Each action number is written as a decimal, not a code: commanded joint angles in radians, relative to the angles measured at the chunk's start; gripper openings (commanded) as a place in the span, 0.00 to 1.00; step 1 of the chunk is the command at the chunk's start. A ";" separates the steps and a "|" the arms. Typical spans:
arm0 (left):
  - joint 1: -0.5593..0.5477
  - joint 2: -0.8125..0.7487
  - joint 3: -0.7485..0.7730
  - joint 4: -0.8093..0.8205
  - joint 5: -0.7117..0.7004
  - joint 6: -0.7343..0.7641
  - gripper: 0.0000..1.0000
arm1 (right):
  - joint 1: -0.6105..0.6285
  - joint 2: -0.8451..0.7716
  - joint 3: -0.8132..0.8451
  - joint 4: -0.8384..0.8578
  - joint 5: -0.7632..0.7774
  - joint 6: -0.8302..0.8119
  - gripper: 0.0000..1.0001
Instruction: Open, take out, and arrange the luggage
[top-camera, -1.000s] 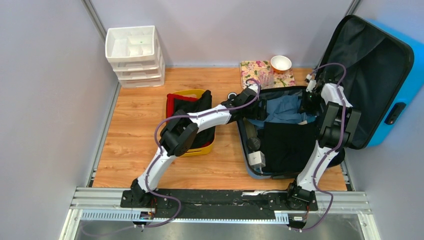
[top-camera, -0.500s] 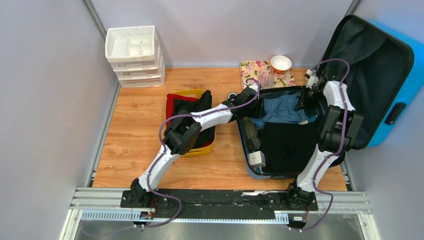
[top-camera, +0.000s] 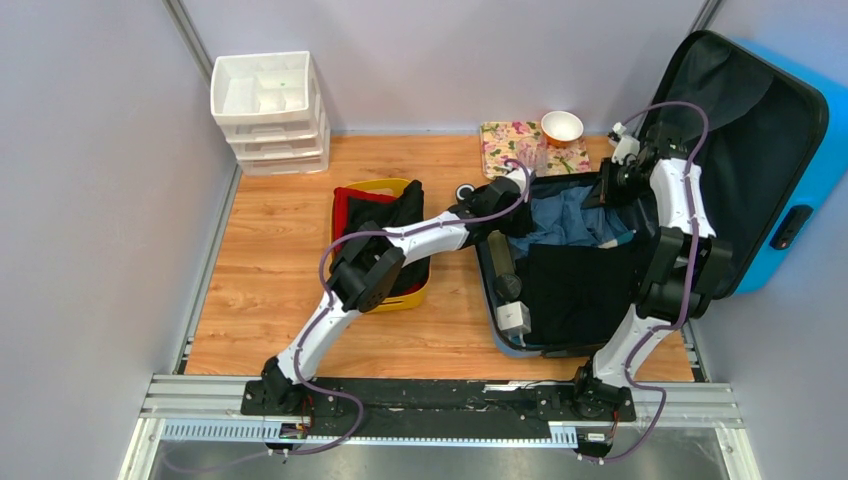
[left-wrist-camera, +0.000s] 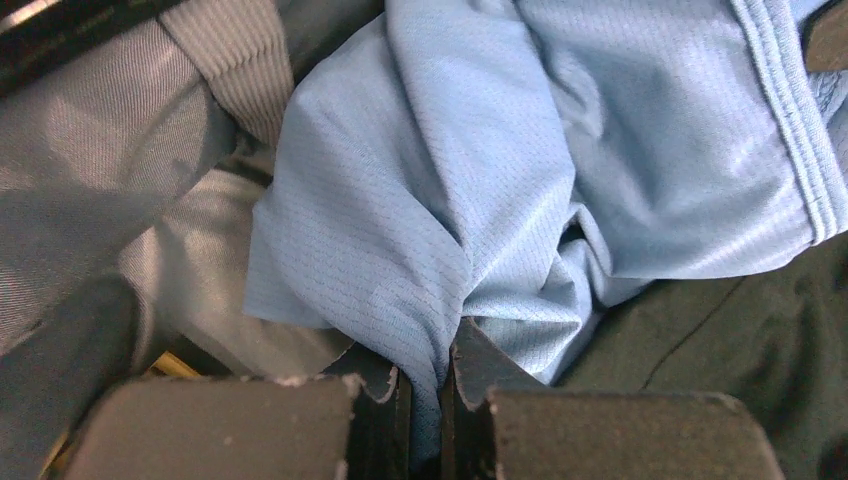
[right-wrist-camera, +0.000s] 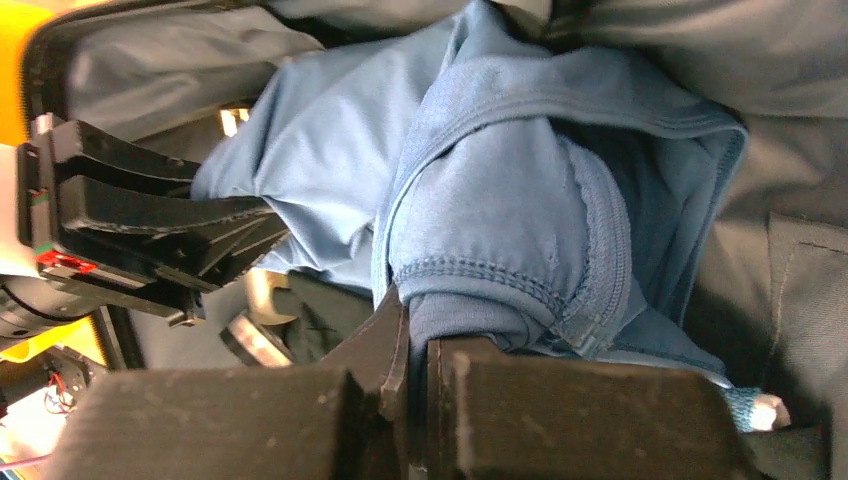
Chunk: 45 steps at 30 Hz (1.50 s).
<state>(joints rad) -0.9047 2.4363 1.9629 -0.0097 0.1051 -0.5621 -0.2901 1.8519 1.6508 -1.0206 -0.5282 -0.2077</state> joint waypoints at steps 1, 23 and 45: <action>-0.017 -0.161 0.002 0.076 0.024 0.108 0.00 | 0.016 -0.115 0.072 -0.018 -0.096 0.022 0.00; 0.050 -0.588 -0.209 -0.081 -0.004 0.214 0.00 | 0.225 -0.379 0.159 0.103 -0.135 0.182 0.00; 0.148 -1.428 -0.648 -0.441 -0.104 0.389 0.00 | 1.031 -0.458 0.276 0.286 -0.007 0.314 0.00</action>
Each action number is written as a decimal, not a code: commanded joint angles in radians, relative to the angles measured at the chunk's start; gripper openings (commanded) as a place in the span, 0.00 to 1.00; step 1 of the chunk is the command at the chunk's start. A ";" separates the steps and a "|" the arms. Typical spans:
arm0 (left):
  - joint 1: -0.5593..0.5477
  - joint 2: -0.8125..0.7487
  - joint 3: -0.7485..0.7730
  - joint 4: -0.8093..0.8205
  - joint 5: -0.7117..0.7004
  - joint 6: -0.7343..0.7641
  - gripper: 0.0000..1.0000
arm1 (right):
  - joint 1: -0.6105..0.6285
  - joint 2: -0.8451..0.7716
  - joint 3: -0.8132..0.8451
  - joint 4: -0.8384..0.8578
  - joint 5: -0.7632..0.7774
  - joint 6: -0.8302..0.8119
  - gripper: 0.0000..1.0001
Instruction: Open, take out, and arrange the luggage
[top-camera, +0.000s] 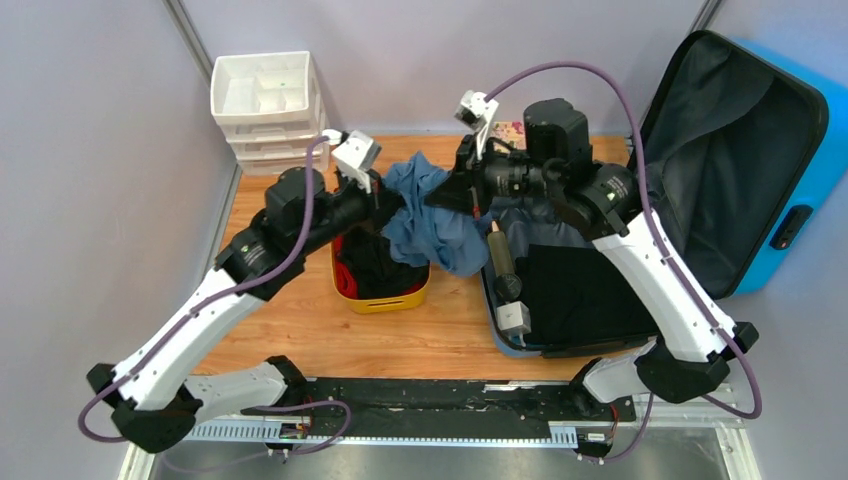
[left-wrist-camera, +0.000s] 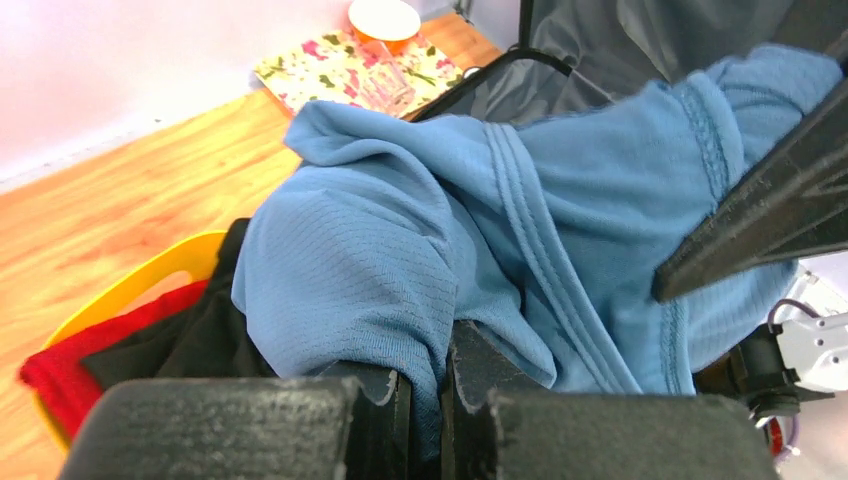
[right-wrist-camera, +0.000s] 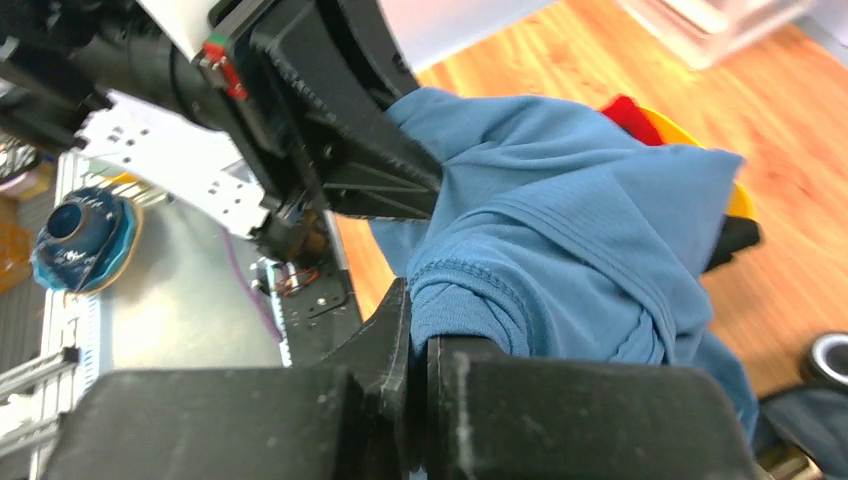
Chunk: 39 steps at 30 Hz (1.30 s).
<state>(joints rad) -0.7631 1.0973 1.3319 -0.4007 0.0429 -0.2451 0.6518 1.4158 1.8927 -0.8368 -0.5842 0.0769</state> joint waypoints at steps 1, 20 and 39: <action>0.013 -0.105 -0.026 -0.065 -0.072 0.084 0.00 | 0.103 -0.011 0.036 0.116 0.060 0.032 0.00; 0.542 0.142 -0.318 0.230 0.251 0.010 0.00 | 0.040 0.579 0.170 0.358 0.109 0.166 0.00; 0.636 0.265 -0.219 0.036 0.337 0.004 0.61 | -0.003 0.611 0.236 0.141 0.241 -0.012 0.69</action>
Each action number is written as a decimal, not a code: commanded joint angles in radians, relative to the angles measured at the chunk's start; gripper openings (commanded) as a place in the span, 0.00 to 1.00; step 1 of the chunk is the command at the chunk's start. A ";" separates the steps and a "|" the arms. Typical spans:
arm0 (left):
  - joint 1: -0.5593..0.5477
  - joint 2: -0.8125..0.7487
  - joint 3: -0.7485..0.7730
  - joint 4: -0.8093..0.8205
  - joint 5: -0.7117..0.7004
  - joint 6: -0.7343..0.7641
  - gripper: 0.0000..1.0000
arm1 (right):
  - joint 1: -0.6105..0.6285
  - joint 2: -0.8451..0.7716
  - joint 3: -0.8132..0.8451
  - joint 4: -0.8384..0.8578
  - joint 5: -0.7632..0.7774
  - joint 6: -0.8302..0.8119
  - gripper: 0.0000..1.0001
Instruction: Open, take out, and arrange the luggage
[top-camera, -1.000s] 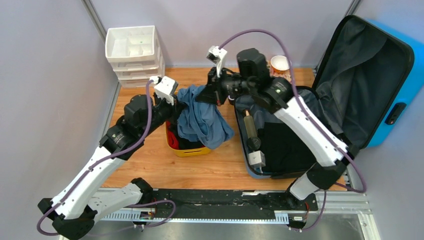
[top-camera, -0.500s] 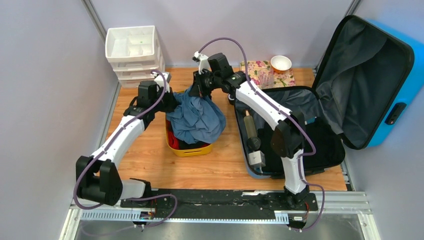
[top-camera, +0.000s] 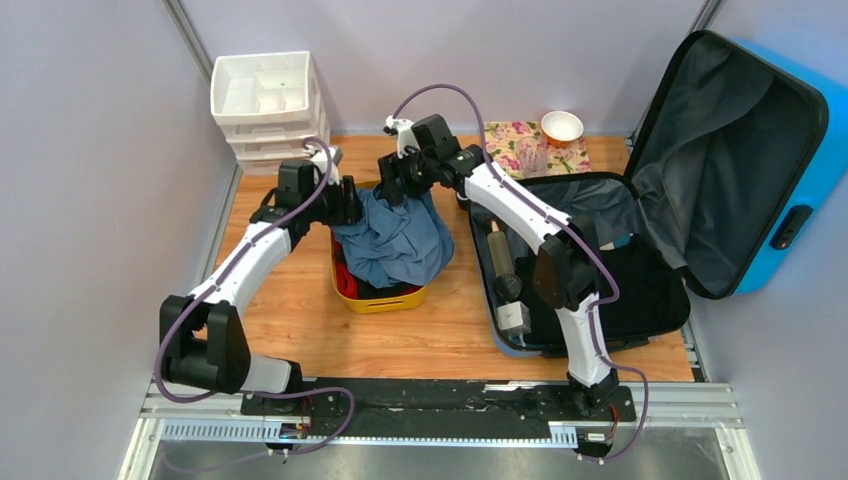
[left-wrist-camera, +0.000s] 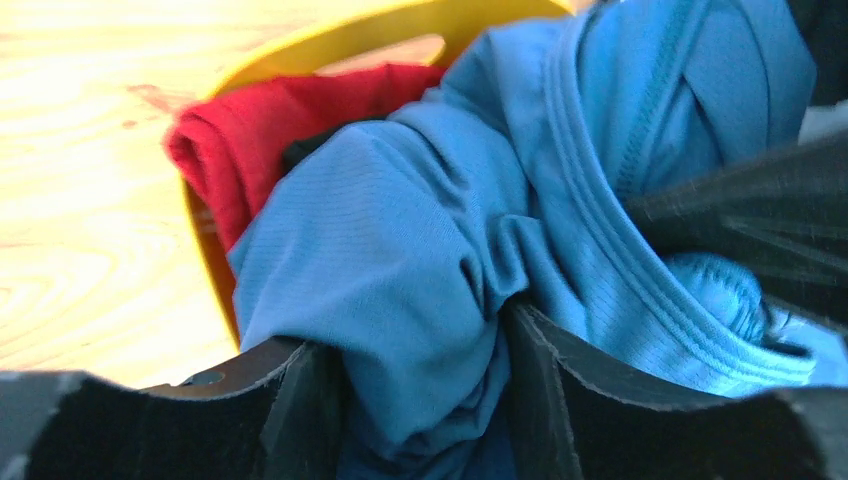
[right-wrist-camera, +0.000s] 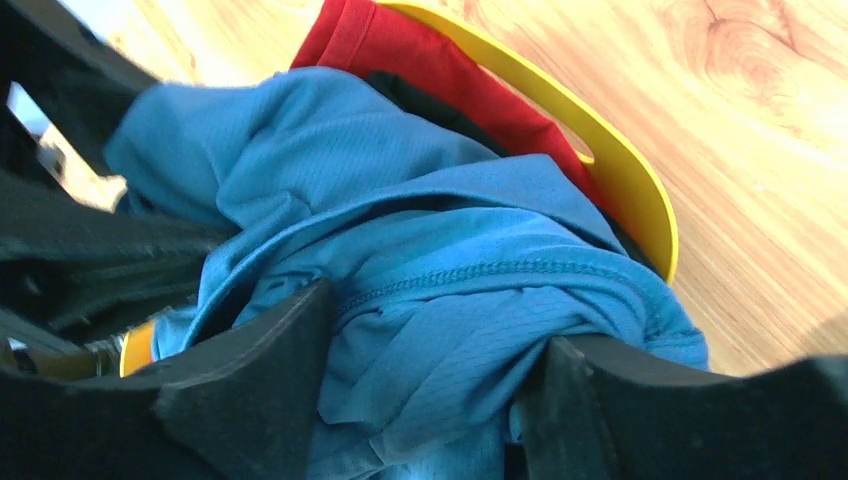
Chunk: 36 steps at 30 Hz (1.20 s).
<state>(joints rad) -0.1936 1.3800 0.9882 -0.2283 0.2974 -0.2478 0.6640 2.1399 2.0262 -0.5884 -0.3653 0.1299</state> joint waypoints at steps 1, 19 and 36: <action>0.110 -0.013 0.157 -0.198 0.110 0.015 0.64 | -0.023 -0.144 0.118 -0.135 0.011 -0.088 0.71; 0.072 -0.050 0.225 -0.319 0.462 0.245 0.74 | -0.199 -0.411 -0.368 -0.258 -0.246 -0.058 0.86; 0.052 -0.038 0.139 -0.295 0.476 0.220 0.77 | -0.037 -0.403 -0.443 -0.182 -0.624 0.031 0.23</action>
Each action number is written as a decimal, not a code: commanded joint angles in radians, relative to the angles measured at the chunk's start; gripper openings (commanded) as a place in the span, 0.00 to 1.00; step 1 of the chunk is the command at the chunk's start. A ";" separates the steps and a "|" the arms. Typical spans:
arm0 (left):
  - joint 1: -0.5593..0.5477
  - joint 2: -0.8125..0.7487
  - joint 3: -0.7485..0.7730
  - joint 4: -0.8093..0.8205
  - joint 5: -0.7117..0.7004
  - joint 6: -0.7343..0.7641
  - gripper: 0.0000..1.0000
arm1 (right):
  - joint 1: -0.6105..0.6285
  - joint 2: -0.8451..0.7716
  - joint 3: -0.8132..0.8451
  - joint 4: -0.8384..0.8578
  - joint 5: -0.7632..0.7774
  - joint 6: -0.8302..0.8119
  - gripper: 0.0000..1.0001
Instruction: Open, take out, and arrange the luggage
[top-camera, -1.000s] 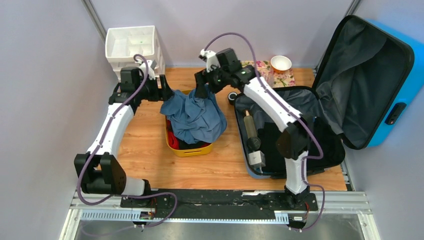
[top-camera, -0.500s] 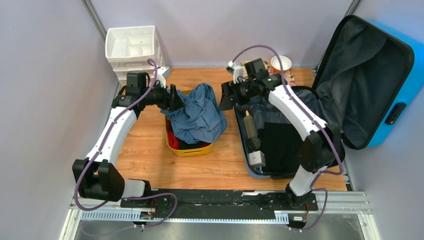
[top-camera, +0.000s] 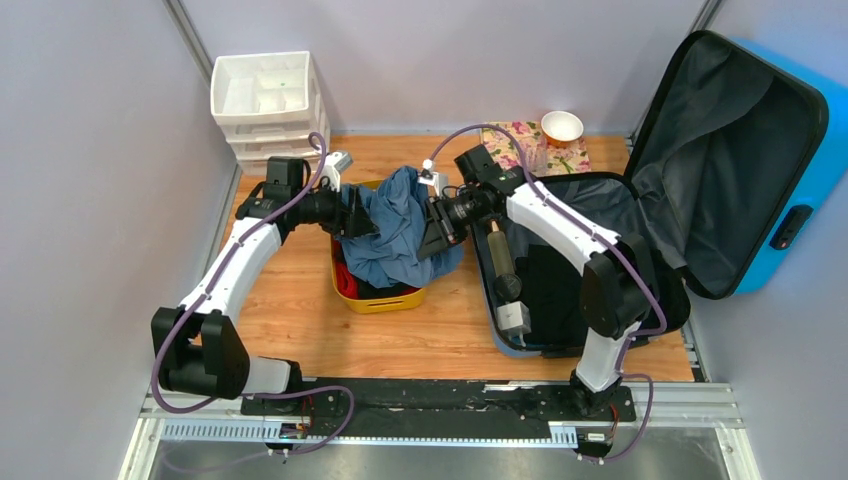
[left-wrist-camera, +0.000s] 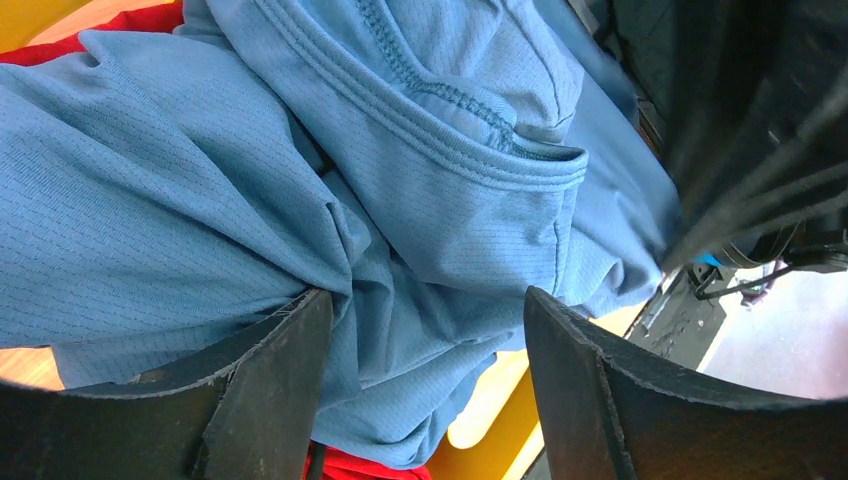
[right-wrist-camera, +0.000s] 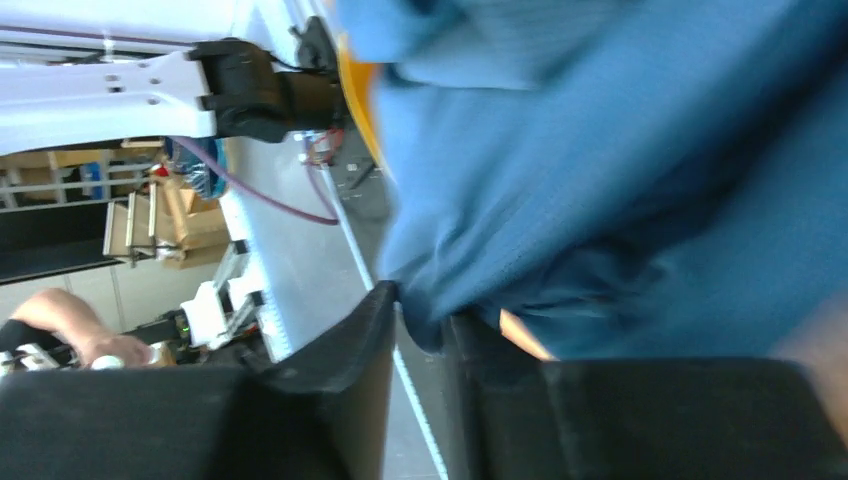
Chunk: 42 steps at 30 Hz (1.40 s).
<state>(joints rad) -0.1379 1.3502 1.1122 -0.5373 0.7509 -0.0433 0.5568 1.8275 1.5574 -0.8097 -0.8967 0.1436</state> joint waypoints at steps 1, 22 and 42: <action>-0.003 -0.011 0.020 0.013 0.021 0.014 0.74 | 0.083 -0.094 0.030 0.038 -0.088 0.016 0.17; -0.049 0.113 -0.117 -0.003 -0.117 -0.015 0.50 | 0.144 0.060 0.033 0.173 0.299 0.142 0.07; -0.078 0.049 0.318 -0.159 -0.053 0.060 0.86 | -0.256 -0.405 0.049 -0.704 0.470 -0.840 0.78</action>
<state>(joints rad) -0.1661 1.4033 1.4151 -0.6598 0.6563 -0.0109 0.2886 1.5372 1.7683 -1.2133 -0.5671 -0.3923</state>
